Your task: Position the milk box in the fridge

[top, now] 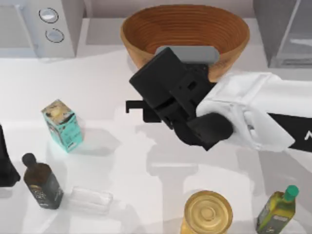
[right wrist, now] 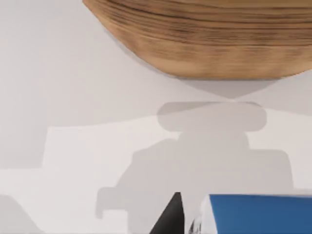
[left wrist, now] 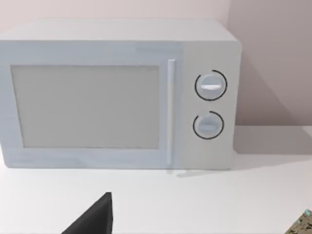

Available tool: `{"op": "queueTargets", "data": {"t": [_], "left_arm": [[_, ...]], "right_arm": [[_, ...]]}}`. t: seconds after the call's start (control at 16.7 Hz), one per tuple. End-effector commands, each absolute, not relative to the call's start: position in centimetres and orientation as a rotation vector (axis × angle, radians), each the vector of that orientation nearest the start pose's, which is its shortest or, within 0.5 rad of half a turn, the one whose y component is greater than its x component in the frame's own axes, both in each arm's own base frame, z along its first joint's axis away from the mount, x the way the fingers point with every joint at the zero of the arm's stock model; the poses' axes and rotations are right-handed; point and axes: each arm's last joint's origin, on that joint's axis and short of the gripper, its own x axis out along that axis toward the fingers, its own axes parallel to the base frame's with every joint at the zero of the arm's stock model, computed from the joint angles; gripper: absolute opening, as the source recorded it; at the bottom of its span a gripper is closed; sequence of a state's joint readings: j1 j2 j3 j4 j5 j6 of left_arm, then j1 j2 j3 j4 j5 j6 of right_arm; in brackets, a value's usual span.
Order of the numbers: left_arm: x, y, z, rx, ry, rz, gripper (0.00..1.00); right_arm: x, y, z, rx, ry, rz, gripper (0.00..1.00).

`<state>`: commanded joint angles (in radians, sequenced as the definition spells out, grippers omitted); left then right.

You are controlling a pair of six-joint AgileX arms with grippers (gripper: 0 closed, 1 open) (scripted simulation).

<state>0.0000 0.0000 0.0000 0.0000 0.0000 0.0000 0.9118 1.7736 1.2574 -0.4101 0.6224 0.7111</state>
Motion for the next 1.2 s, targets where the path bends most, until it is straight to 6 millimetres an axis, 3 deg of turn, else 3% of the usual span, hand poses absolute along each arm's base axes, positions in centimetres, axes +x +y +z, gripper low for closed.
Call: {"op": "queueTargets", "data": {"t": [0.24, 0.54, 0.66, 0.9, 1.2], "left_arm": [[10.6, -0.1, 16.0, 0.0, 0.0, 0.0, 1.0], [10.6, -0.1, 16.0, 0.0, 0.0, 0.0, 1.0], [10.6, -0.1, 16.0, 0.0, 0.0, 0.0, 1.0], [10.6, -0.1, 16.0, 0.0, 0.0, 0.0, 1.0], [10.6, -0.1, 16.0, 0.0, 0.0, 0.0, 1.0]], "right_arm": [[23.6, 28.0, 22.8, 0.004, 0.701, -0.008, 0.0], [23.7, 28.0, 22.7, 0.003, 0.704, -0.01, 0.0], [23.6, 27.1, 22.6, -0.009, 0.714, -0.009, 0.0], [23.2, 22.2, 23.4, -0.01, 0.726, 0.002, 0.0], [21.1, 13.3, 24.7, 0.084, 0.643, 0.024, 0.0]]}}
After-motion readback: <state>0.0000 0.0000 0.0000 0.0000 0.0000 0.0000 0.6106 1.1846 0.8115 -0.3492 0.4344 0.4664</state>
